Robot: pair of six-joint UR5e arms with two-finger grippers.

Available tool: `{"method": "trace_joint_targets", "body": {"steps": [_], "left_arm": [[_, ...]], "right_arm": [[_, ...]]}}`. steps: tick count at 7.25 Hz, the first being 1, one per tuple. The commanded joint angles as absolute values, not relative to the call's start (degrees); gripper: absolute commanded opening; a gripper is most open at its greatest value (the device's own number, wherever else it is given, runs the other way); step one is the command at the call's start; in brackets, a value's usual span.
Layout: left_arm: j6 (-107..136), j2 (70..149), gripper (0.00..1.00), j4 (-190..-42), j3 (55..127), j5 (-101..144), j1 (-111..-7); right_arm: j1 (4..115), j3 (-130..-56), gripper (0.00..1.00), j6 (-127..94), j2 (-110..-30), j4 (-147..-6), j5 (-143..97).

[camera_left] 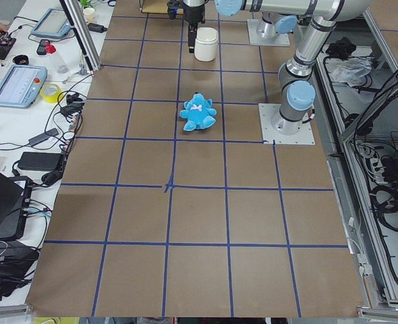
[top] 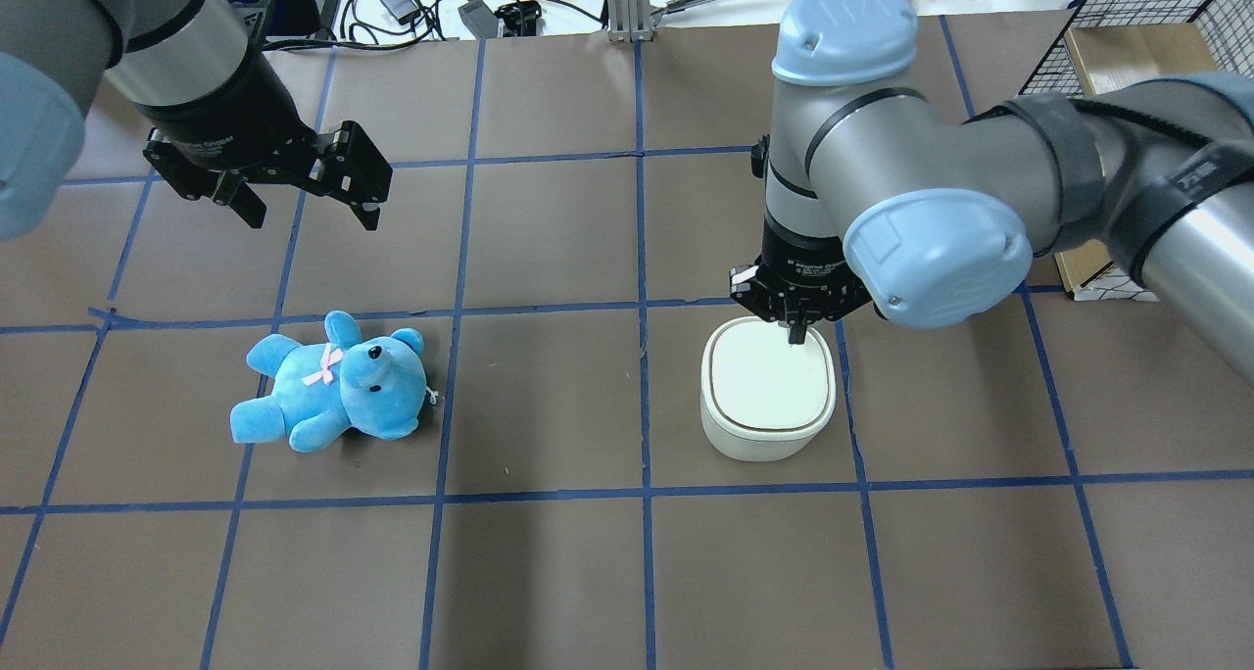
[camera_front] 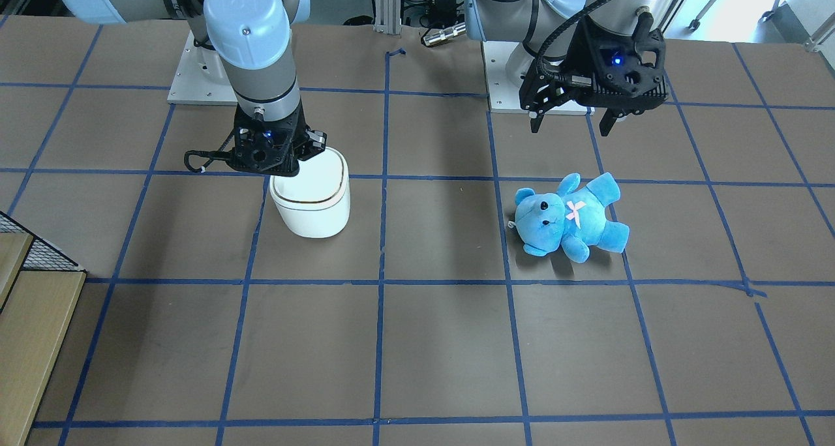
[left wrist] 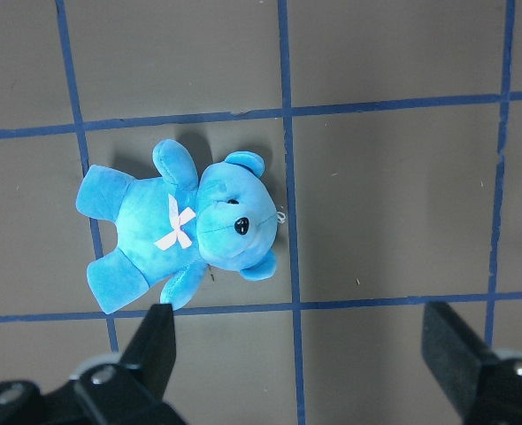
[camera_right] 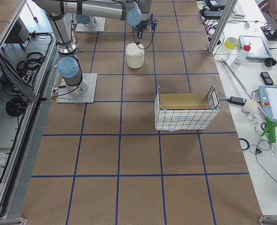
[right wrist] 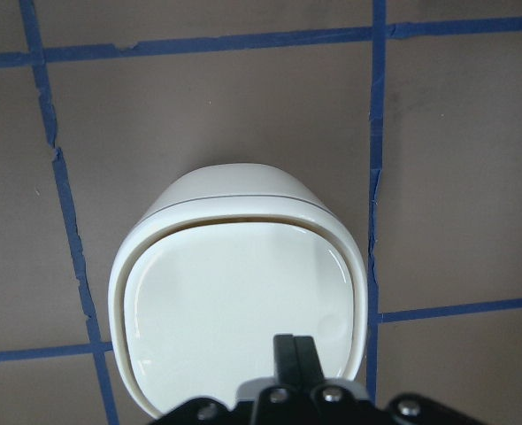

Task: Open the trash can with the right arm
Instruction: 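Lower the right gripper onto the white trash can lid's edge, then grip the lid edge with the right gripper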

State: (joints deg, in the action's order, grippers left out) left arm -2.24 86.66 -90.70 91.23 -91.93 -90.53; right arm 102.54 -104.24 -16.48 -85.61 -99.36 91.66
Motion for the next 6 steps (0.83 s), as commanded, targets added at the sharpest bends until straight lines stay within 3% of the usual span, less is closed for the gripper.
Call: {"method": "trace_joint_targets", "body": {"steps": [1,5,6], "left_arm": [[-2.2,86.7,1.00,-90.6,91.2,-91.9,-90.5],[-2.3,86.7,1.00,-90.7,91.2,-91.9,-90.5],[-2.3,86.7,1.00,-90.7,91.2,-91.9,-90.5]], "right_arm": [[102.6,-108.2,0.00,-16.5,-84.7,-102.9,91.5],[102.7,-107.5,0.03,-16.8,-84.2,-102.7,91.9],[102.5,-105.0,0.98,-16.8,-85.7,-101.5,91.8]]}}
